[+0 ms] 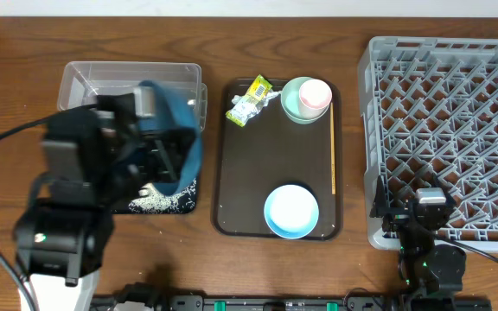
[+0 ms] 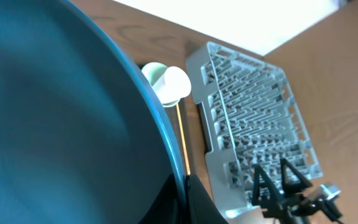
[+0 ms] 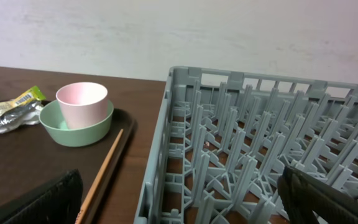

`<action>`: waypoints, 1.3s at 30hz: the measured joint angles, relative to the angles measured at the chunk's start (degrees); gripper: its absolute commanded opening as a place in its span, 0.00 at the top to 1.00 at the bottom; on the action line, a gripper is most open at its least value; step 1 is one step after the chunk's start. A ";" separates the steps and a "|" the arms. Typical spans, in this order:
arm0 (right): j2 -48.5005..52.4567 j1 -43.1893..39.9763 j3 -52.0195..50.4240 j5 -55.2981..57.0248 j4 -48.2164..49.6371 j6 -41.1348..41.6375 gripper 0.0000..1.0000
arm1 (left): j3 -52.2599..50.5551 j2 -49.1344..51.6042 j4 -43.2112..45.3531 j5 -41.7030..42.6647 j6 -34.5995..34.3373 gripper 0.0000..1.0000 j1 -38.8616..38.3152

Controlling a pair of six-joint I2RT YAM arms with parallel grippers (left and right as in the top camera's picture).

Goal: Sort waste into correct bins and load items into the dishwasher rack
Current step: 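Carry the empty blue plate back and lower it onto the brown tray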

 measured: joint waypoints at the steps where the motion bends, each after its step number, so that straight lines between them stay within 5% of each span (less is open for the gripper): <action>1: 0.00 0.00 0.00 0.00 0.02 0.00 0.01 | 0.00 0.44 0.90 -2.08 -0.48 0.94 -2.97; 8: 0.00 0.00 0.00 0.00 0.02 0.00 0.01 | 0.00 8.72 6.56 -18.12 -2.08 0.94 -22.73; 14: 0.00 0.00 0.00 -0.02 -0.02 0.00 0.01 | 0.00 20.61 11.96 -31.89 -2.45 0.94 -32.44; 24: 0.00 0.00 0.00 -0.02 0.00 0.00 0.01 | 0.00 38.18 16.61 -37.64 -2.47 0.94 -37.53; 39: 0.00 0.00 0.00 -0.02 0.00 0.00 0.01 | 0.00 47.39 22.49 -39.19 -3.08 0.94 -38.71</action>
